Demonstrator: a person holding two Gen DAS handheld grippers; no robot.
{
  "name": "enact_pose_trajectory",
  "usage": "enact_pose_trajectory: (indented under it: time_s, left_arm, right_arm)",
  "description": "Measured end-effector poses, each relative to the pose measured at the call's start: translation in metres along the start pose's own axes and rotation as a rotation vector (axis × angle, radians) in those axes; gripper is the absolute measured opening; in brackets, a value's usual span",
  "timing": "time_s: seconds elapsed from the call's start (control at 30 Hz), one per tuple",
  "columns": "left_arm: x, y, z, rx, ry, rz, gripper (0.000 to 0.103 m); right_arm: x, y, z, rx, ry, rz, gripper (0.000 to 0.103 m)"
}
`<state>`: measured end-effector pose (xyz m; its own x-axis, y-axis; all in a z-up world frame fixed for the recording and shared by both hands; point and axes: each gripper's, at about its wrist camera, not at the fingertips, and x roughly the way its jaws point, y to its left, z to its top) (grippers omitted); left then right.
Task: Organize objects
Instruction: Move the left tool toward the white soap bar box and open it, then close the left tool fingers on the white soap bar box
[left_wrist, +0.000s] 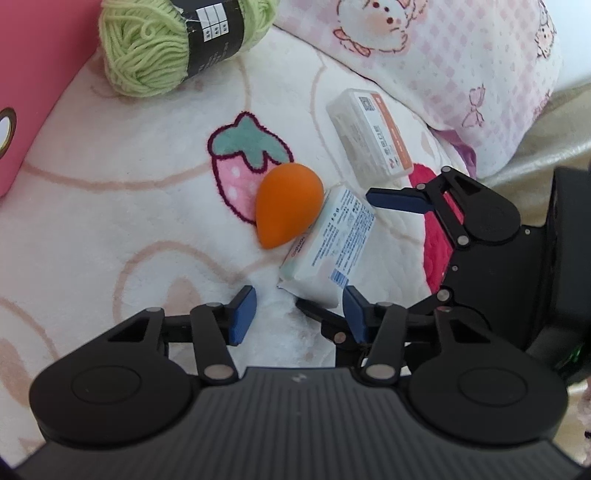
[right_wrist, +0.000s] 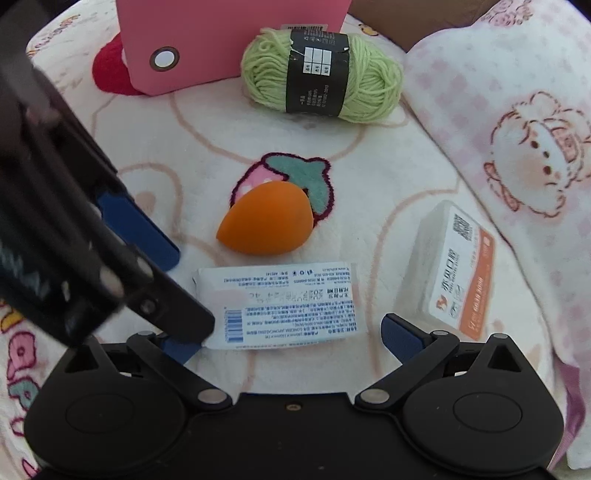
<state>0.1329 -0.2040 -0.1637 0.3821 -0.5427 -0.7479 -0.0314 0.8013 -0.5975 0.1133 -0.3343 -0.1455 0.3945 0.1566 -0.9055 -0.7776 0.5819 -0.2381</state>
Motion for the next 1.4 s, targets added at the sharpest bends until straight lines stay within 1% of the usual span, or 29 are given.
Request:
enact_pose_trajectory:
  time_s: [0.13, 0.23, 0.33, 0.43, 0.57, 0.7, 0.77, 0.83, 0.97, 1.03, 1.13, 1.23, 1.3, 1.4]
  left_arm:
    - [0.002, 0.002, -0.001, -0.023, -0.019, -0.016, 0.050]
    - [0.003, 0.007, 0.001, -0.057, -0.026, -0.037, 0.049]
    - [0.004, 0.010, 0.001, -0.077, -0.031, -0.052, 0.049]
    - [0.006, 0.008, 0.000, -0.073, -0.037, -0.055, 0.049]
    - [0.007, 0.006, 0.001, -0.068, -0.037, -0.047, 0.044]
    - [0.004, 0.011, 0.001, -0.093, -0.047, -0.062, 0.040]
    - [0.003, 0.015, 0.002, -0.105, -0.039, -0.067, 0.037]
    - [0.002, 0.019, 0.002, -0.109, -0.031, -0.083, 0.036]
    - [0.000, 0.017, -0.001, -0.078, -0.038, -0.067, 0.034]
    - [-0.002, 0.015, -0.002, -0.063, -0.035, -0.060, 0.033]
    - [-0.005, 0.015, -0.004, -0.058, -0.026, -0.056, 0.033]
    - [-0.009, 0.014, -0.005, -0.044, -0.010, -0.048, 0.033]
    - [-0.015, 0.010, -0.008, 0.012, 0.014, -0.019, 0.032]
    - [-0.025, 0.005, -0.014, 0.080, 0.013, 0.027, 0.033]
  right_arm:
    - [0.002, 0.000, 0.004, 0.001, 0.003, 0.019, 0.101]
    - [0.001, 0.002, 0.005, 0.033, 0.000, 0.014, 0.101]
    - [-0.002, 0.006, 0.001, 0.073, -0.024, 0.005, 0.100]
    - [-0.005, 0.008, -0.003, 0.108, -0.051, 0.017, 0.093]
    - [-0.008, 0.010, 0.000, 0.145, -0.072, 0.029, 0.086]
    - [-0.009, 0.005, -0.001, 0.275, -0.089, 0.021, 0.084]
    - [-0.012, 0.008, -0.004, 0.366, -0.112, 0.008, 0.084]
    - [-0.017, 0.015, -0.009, 0.445, -0.135, -0.003, 0.083]
    - [-0.020, 0.024, -0.017, 0.581, -0.158, -0.050, 0.083]
    - [-0.014, 0.018, -0.023, 0.614, -0.176, -0.066, 0.084]
    - [-0.015, 0.023, -0.026, 0.650, -0.209, -0.079, 0.084]
    - [-0.020, 0.032, -0.027, 0.674, -0.242, -0.065, 0.084]
    - [-0.026, 0.038, -0.030, 0.697, -0.252, -0.053, 0.084]
    - [-0.031, 0.049, -0.033, 0.751, -0.265, -0.011, 0.087]
